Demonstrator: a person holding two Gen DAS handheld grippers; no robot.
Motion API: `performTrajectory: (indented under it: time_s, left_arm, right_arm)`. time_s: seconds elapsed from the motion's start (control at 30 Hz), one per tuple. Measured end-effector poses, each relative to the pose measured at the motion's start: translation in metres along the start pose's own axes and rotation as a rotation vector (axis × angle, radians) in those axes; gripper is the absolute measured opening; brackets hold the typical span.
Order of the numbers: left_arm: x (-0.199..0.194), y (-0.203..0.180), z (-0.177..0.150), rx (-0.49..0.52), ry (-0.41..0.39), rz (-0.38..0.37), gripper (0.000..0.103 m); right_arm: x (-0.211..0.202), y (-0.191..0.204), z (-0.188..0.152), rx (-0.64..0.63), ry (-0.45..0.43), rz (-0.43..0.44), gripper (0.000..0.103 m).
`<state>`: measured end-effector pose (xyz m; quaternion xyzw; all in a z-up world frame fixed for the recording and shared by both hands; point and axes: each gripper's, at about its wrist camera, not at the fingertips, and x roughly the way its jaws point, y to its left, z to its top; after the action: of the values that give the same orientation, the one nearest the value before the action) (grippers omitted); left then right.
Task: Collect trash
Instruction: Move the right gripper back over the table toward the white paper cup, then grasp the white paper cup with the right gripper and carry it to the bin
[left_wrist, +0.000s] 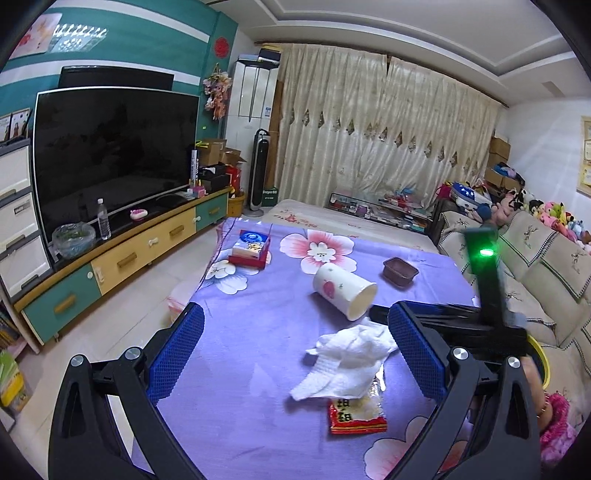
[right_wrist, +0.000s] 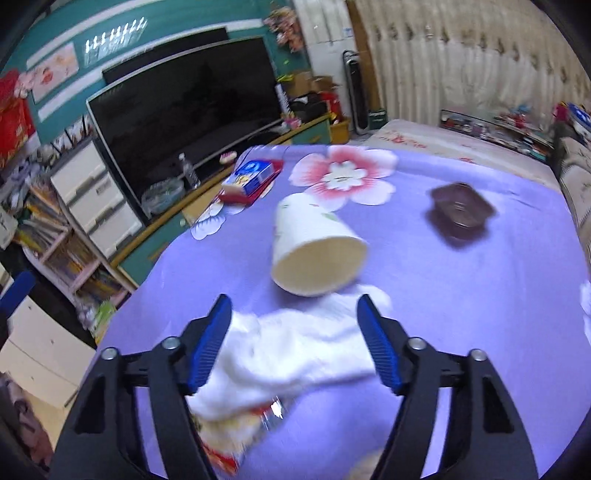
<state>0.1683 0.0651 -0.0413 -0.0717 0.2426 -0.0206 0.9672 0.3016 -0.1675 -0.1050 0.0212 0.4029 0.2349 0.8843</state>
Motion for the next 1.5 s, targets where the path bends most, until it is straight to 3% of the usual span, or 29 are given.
performTrajectory:
  time_s: [0.2, 0.3, 0.37, 0.4, 0.63, 0.87, 1.07, 1.2, 1.33, 1.5]
  left_arm:
    - [0.007, 0.009, -0.003, -0.021, 0.018, 0.007, 0.098]
    - [0.011, 0.012, -0.004, -0.031, 0.022, 0.004, 0.098]
    - [0.013, 0.012, -0.006, -0.032, 0.028, 0.003, 0.098]
    - [0.014, 0.011, -0.006, -0.031, 0.031, 0.002, 0.098]
    - [0.016, 0.004, -0.009, -0.018, 0.033, -0.014, 0.098]
    - [0.018, -0.018, -0.010, 0.014, 0.042, -0.055, 0.098]
    - [0.026, -0.043, -0.016, 0.052, 0.067, -0.101, 0.098]
    - [0.032, -0.061, -0.022, 0.075, 0.091, -0.131, 0.098]
    - [0.039, -0.075, -0.026, 0.096, 0.117, -0.146, 0.098]
    - [0.044, -0.092, -0.029, 0.124, 0.137, -0.159, 0.098]
  right_arm:
    - [0.036, 0.007, 0.009, -0.008, 0.056, 0.006, 0.045]
    - [0.044, 0.005, 0.011, -0.001, 0.071, 0.021, 0.031]
    - [0.046, 0.004, 0.013, 0.001, 0.067, 0.027, 0.010]
    - [0.046, 0.004, 0.014, -0.003, 0.062, 0.031, 0.007]
    - [0.010, 0.003, 0.019, -0.019, -0.043, 0.012, 0.004]
    - [-0.068, -0.027, 0.006, 0.027, -0.170, -0.059, 0.004]
    - [-0.147, -0.082, -0.042, 0.121, -0.253, -0.244, 0.004]
    - [-0.190, -0.128, -0.087, 0.201, -0.275, -0.463, 0.004]
    - [-0.219, -0.182, -0.128, 0.314, -0.252, -0.607, 0.004]
    - [-0.229, -0.239, -0.164, 0.427, -0.199, -0.694, 0.004]
